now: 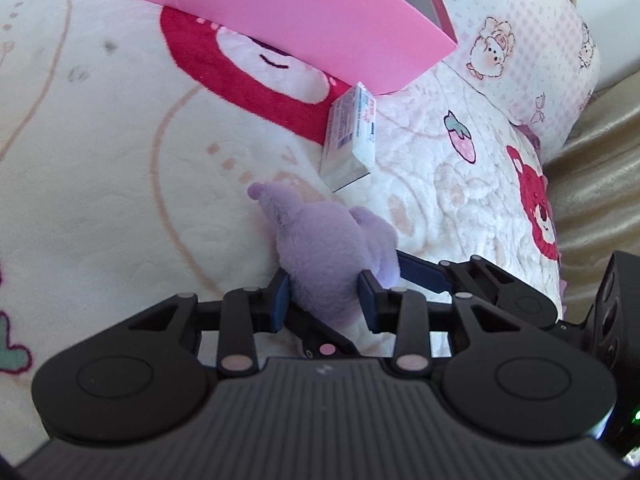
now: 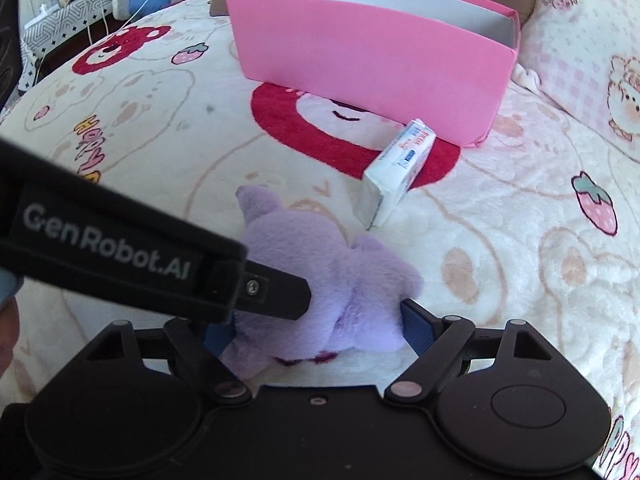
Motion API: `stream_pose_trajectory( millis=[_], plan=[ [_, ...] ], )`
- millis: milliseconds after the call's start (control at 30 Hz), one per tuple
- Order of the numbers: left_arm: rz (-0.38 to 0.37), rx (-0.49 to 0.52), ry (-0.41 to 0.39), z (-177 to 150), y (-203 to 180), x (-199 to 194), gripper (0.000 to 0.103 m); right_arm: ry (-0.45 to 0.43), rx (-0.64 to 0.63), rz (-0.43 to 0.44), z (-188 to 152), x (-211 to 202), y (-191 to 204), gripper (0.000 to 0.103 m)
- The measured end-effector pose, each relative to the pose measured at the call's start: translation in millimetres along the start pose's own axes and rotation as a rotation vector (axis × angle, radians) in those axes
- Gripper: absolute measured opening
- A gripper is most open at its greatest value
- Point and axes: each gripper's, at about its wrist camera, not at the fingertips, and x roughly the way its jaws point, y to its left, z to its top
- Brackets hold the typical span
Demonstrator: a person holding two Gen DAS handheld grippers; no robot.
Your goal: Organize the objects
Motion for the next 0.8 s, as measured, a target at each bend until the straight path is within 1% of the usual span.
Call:
stream_pose_trajectory(
  millis=[133,300,433,600,800],
  plan=[
    [-0.012,-0.02,0.012,3.5,5.7,-9.5,0.035,0.003,0.018,0.01,5.6,-5.8,5.2,0.087],
    [-0.004,0.009,0.008,8.4,4.6,-20.0,0.035,0.005,0.06,0.024,13.4,-12.6,8.9,0.088],
    [-0.005,0.017,0.003,12.6,5.3,-32.7,0.035,-0.018,0.062,0.03,16.7,-21.5,15.0,0.088],
    [0.01,0.053,0.007,15.3,-2.0,-51.3,0.034,-0.029,0.078,0.051,23.8,-33.6,21.3,0.088],
    [0.011,0.083,-0.002,17.2,-9.6,-76.2,0.034,-0.046,0.078,0.051,32.6,-53.7,30.8,0.089]
  ],
)
